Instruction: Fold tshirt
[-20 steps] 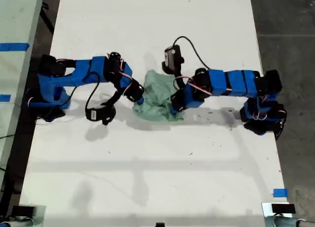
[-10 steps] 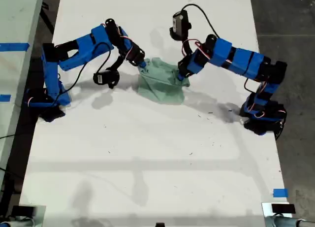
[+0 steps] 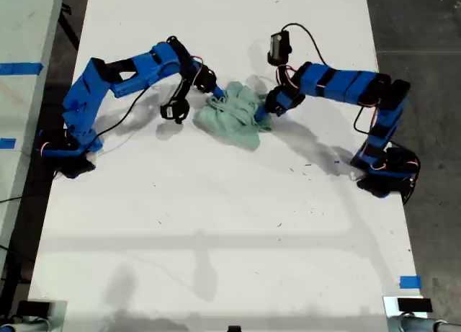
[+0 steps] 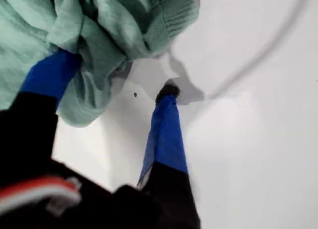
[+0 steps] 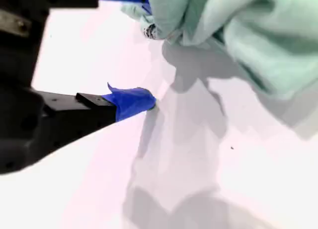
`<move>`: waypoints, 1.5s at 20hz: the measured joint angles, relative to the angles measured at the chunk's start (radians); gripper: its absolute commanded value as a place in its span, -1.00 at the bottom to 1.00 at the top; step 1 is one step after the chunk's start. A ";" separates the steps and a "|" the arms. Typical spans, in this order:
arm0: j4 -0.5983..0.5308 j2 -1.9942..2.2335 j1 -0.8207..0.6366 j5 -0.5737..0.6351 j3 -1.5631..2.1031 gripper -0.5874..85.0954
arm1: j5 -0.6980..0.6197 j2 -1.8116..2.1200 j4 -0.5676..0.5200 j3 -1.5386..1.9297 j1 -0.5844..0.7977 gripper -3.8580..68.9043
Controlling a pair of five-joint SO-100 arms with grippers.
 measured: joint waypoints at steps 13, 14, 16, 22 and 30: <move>0.291 0.913 0.187 -0.328 0.595 -0.98 | 0.522 1.025 0.383 0.371 -0.267 -0.63; 0.242 1.019 0.224 -0.368 0.756 -0.98 | 0.589 1.121 0.348 0.471 -0.311 -0.68; 0.133 1.247 0.307 -0.495 1.085 -0.98 | 0.716 1.328 0.296 0.690 -0.397 -0.74; -0.083 1.816 0.407 -0.834 1.893 -0.98 | 0.988 1.778 0.241 1.192 -0.577 -0.85; 0.095 2.490 0.383 -0.917 2.269 -0.98 | 1.134 2.014 0.235 1.335 -0.611 -0.74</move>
